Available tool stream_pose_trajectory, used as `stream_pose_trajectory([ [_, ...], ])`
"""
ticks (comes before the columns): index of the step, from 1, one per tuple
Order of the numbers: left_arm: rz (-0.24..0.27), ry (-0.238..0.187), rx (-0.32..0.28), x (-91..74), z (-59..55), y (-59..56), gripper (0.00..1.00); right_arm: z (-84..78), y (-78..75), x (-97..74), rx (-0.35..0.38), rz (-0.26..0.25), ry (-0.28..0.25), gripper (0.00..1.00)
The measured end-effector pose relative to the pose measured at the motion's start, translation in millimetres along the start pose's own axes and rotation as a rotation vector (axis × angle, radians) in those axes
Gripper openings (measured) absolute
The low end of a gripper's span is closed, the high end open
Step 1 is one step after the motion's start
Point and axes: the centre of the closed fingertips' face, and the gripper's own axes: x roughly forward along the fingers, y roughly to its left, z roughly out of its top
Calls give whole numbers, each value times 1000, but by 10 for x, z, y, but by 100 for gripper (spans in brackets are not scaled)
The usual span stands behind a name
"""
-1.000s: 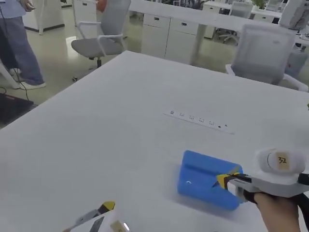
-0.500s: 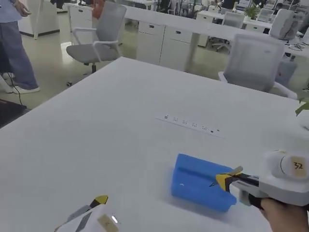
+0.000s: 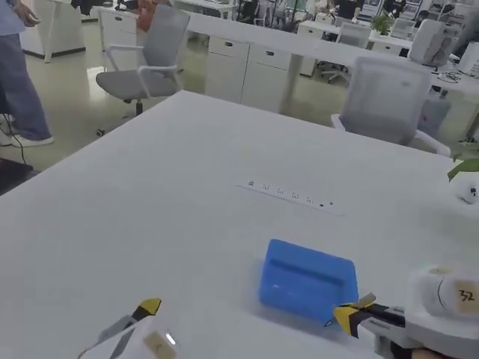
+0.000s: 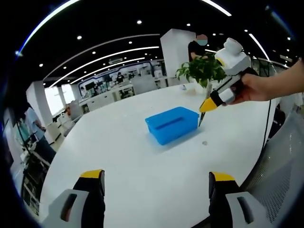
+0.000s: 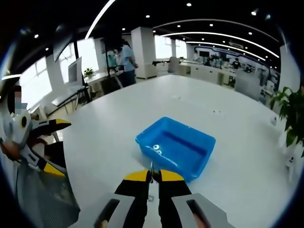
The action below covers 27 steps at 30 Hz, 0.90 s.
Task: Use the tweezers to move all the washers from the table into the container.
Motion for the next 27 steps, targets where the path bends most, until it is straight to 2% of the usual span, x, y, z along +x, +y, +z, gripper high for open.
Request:
stream_pose_trajectory([
  [7,-1,-18,-19,-3,31,2,98,-282,27,76,20,11,54,3],
  [12,-4,-21,-20,4,33,-3,99,-409,32,116,28,15,73,3],
  [27,1,-1,-13,13,-2,0,99,-456,43,191,13,5,91,4],
])
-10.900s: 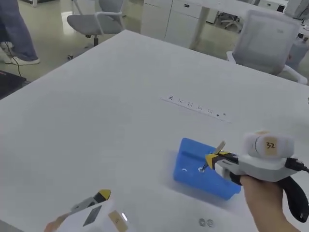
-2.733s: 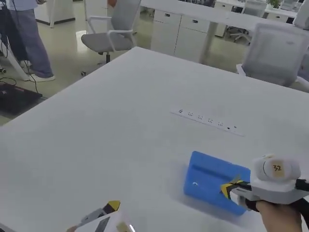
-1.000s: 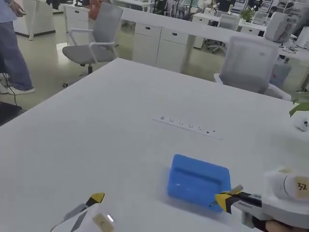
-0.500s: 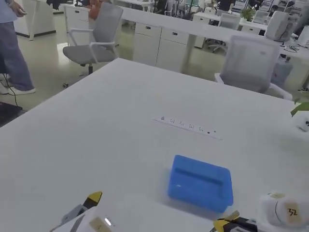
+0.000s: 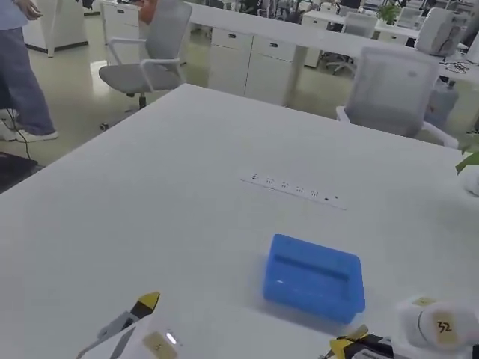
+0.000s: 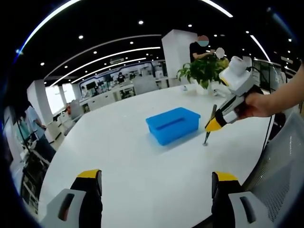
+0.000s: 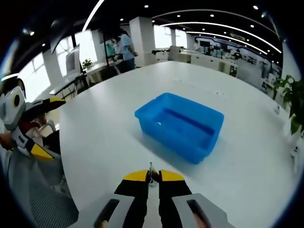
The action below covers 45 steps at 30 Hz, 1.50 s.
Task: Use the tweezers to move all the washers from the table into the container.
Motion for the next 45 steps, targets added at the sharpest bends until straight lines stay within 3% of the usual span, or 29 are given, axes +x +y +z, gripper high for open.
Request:
stream_pose_trajectory([
  [5,1,1,6,1,0,-1,99,-8,-9,19,-60,-17,22,3],
  [15,0,16,12,9,-27,-3,98,2,-32,50,-73,-32,38,3],
  [31,-5,13,16,6,-20,-14,97,30,-67,41,17,-33,49,2],
  [38,-7,20,19,10,-33,-19,97,161,-6,-54,0,-17,29,2],
  [45,-11,23,20,15,-41,-23,96,397,-7,-153,-5,-17,-29,2],
])
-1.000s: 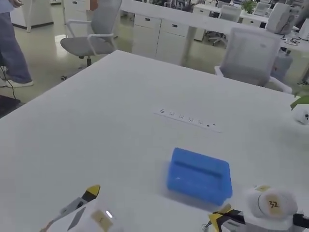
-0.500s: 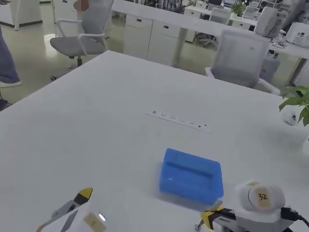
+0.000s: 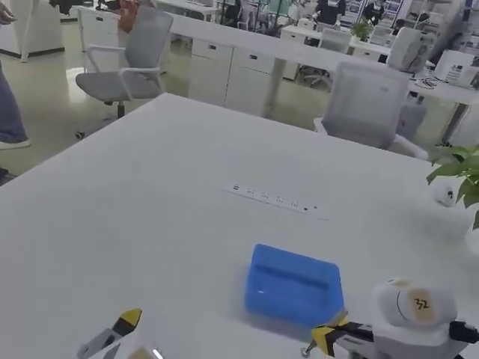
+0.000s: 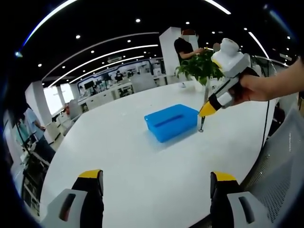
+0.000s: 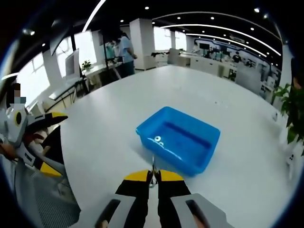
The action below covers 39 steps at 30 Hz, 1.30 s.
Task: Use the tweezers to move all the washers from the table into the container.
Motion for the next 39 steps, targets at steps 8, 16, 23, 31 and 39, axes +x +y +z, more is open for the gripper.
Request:
stream_pose_trajectory([
  [8,-4,8,8,7,-16,-11,96,284,-95,-49,21,-10,-71,2],
  [16,1,16,10,8,-29,-2,95,426,-176,-18,15,-12,-88,2],
  [23,-1,36,14,19,-65,-8,95,501,-281,93,5,-25,-87,2],
  [31,5,42,15,20,-79,6,94,444,-397,282,-19,-46,-36,2],
  [39,4,51,22,24,-96,-1,94,389,-484,423,-17,-50,5,2],
])
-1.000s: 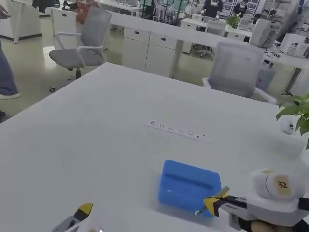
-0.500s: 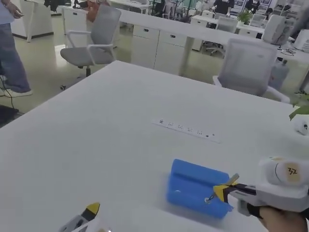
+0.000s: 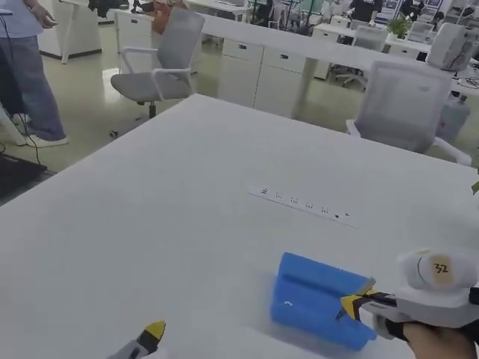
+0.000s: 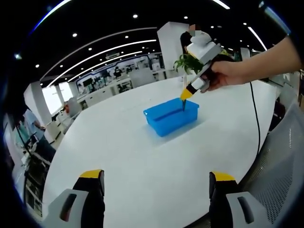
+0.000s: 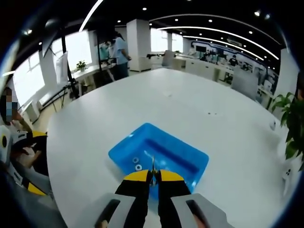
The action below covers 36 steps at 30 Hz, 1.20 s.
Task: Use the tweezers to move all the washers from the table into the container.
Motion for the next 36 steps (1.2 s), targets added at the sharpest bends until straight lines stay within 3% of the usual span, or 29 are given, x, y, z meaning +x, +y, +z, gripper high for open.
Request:
stream_pose_trajectory([
  [20,-1,31,3,15,-52,-3,93,-151,-118,322,8,12,55,2],
  [36,10,41,5,27,-70,11,92,-150,-110,372,3,19,51,2],
])
